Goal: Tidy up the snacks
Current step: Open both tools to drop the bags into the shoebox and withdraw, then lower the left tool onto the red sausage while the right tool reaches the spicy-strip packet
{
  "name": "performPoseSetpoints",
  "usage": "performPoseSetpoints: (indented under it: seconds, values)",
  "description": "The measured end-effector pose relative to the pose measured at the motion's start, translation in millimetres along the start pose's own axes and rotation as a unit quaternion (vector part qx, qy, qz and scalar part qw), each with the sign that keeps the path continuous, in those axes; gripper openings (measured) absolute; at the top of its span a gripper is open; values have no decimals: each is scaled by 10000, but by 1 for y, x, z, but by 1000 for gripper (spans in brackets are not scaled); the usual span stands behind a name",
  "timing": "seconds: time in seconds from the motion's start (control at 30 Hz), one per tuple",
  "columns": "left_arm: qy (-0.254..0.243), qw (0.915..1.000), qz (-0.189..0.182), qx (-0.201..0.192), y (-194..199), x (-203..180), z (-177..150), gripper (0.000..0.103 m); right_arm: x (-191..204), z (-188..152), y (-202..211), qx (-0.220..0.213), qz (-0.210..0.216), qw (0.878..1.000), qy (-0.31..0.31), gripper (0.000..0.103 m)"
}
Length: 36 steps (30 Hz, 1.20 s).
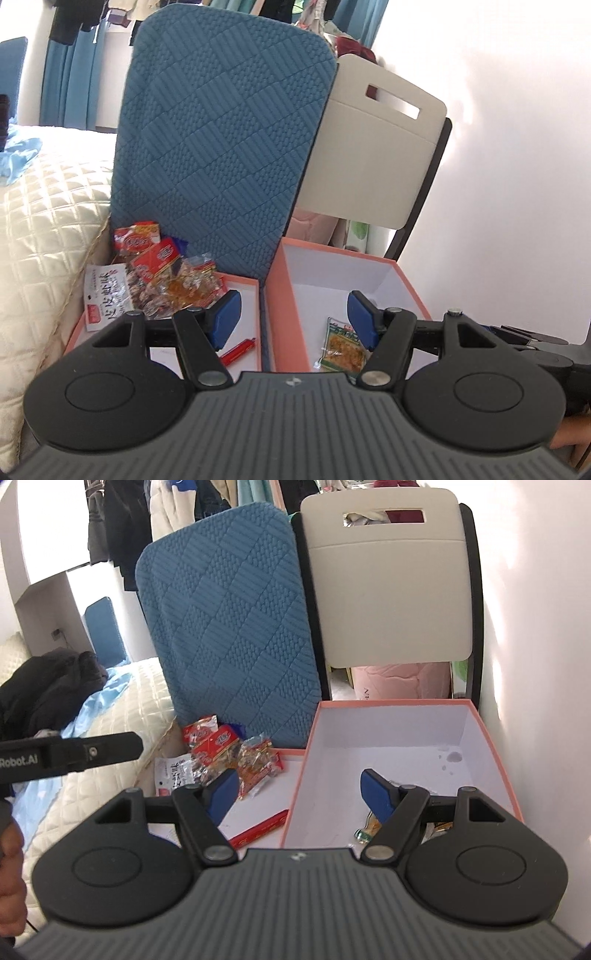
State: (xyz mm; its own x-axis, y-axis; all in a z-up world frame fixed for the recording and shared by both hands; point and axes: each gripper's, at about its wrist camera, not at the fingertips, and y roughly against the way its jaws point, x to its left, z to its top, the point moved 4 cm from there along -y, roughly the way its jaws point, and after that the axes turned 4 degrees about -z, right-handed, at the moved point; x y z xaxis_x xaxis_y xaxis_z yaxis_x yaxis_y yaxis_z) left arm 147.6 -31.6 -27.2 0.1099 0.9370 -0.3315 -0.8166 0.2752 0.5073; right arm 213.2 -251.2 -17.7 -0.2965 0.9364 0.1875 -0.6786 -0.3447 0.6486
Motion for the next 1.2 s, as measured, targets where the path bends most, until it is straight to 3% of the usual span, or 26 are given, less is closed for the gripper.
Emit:
performPoseSetpoints:
  seconds: [0.77, 1.2]
  values:
    - [401, 9987, 220, 216, 7, 42, -39, 69, 37, -55, -11, 560, 101, 9983, 146, 74]
    - [592, 9965, 314, 497, -8, 72, -57, 69, 55, -60, -29, 775, 152, 9964, 308, 74]
